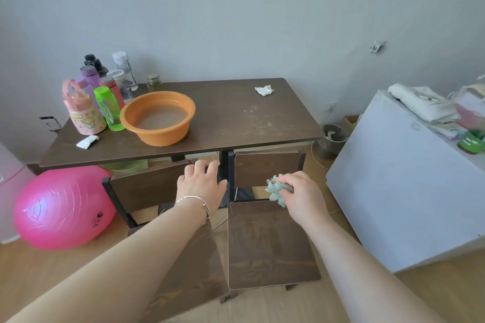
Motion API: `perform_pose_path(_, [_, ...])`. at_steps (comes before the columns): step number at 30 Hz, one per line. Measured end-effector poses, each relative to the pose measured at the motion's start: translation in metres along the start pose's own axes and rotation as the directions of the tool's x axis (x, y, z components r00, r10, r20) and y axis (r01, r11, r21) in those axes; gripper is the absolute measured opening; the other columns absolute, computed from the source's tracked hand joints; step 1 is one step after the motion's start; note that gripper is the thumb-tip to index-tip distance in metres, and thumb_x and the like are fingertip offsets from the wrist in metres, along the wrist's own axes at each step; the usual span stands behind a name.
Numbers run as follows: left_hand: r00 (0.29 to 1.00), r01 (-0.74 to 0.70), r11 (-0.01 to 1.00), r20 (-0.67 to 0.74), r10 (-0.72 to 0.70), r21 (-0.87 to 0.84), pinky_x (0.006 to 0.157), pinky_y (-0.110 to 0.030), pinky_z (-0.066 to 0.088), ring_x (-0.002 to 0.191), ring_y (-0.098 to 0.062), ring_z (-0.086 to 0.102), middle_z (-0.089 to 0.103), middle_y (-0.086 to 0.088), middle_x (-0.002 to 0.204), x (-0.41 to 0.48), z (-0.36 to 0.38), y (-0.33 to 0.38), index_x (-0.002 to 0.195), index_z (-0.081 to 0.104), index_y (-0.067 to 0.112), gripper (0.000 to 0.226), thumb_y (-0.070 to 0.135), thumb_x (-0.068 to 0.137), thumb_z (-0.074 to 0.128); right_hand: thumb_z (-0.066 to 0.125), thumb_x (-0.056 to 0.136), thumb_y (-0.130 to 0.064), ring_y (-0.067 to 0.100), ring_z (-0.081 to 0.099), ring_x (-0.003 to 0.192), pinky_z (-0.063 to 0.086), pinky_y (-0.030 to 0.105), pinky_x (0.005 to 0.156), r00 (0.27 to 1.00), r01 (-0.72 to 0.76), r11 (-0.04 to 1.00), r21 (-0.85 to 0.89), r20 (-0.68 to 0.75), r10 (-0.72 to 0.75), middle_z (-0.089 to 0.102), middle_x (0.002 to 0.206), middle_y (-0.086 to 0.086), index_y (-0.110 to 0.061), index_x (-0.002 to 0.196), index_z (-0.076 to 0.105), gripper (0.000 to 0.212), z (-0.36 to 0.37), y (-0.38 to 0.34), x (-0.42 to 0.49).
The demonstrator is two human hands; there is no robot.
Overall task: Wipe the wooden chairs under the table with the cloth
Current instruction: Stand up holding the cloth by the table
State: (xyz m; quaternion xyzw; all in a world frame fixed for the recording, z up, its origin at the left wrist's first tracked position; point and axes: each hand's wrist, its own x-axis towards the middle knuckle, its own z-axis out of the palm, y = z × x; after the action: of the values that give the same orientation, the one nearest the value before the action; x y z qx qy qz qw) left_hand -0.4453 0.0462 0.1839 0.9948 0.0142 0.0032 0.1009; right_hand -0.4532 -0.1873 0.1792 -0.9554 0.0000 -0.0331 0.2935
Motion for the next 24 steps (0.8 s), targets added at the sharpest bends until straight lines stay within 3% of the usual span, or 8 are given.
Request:
perform_pose_path(6, [0.999, -0.035, 0.999, -0.013, 0.035, -0.014, 0.106, -0.043, 0.034, 0.132, -0.028, 0.032, 0.035, -0.002, 0.145, 0.060, -0.004, -0.005, 0.144, 0.025, 0.028, 0.052, 0.049, 0.098, 0.036, 0.064, 0.094, -0.020, 0.011, 0.056, 0.103, 0.052, 0.020, 0.082, 0.999, -0.045, 0.999, -0.017, -0.013, 0.045, 0.055, 0.123, -0.004, -0.023, 0.124, 0.063, 0.030, 0.002, -0.004, 0.056])
perform_pose_path(15, [0.997, -0.021, 1.000, -0.072, 0.021, -0.001, 0.103, -0.044, 0.037, 0.127, -0.029, 0.037, 0.038, -0.004, 0.142, 0.142, -0.006, 0.000, 0.143, 0.027, 0.027, 0.052, 0.048, 0.097, 0.038, 0.063, 0.094, -0.021, 0.006, 0.049, 0.096, 0.035, 0.004, 0.065, 0.998, -0.058, 0.998, 0.006, -0.028, 0.058, 0.055, 0.123, -0.003, -0.024, 0.124, 0.063, 0.031, 0.001, 0.003, 0.136])
perform_pose_path(21, [0.999, 0.021, 1.000, -0.049, -0.021, 0.010, 0.104, -0.044, 0.036, 0.129, -0.028, 0.035, 0.036, -0.004, 0.144, 0.202, 0.010, 0.013, 0.143, 0.026, 0.028, 0.052, 0.050, 0.097, 0.036, 0.063, 0.094, -0.020, 0.011, 0.053, 0.099, 0.048, 0.015, 0.074, 1.000, -0.002, 1.000, 0.017, 0.020, 0.002, 0.054, 0.121, -0.004, -0.023, 0.123, 0.064, 0.029, 0.012, 0.023, 0.212])
perform_pose_path(24, [0.996, 0.080, 0.997, -0.042, -0.079, 0.016, 0.104, -0.044, 0.036, 0.129, -0.028, 0.035, 0.036, -0.003, 0.144, 0.238, 0.022, 0.021, 0.144, 0.026, 0.028, 0.052, 0.051, 0.097, 0.034, 0.061, 0.095, -0.018, 0.011, 0.054, 0.100, 0.047, 0.020, 0.078, 0.996, 0.049, 0.998, 0.032, 0.067, -0.051, 0.055, 0.119, -0.003, -0.023, 0.122, 0.065, 0.027, 0.021, 0.037, 0.264])
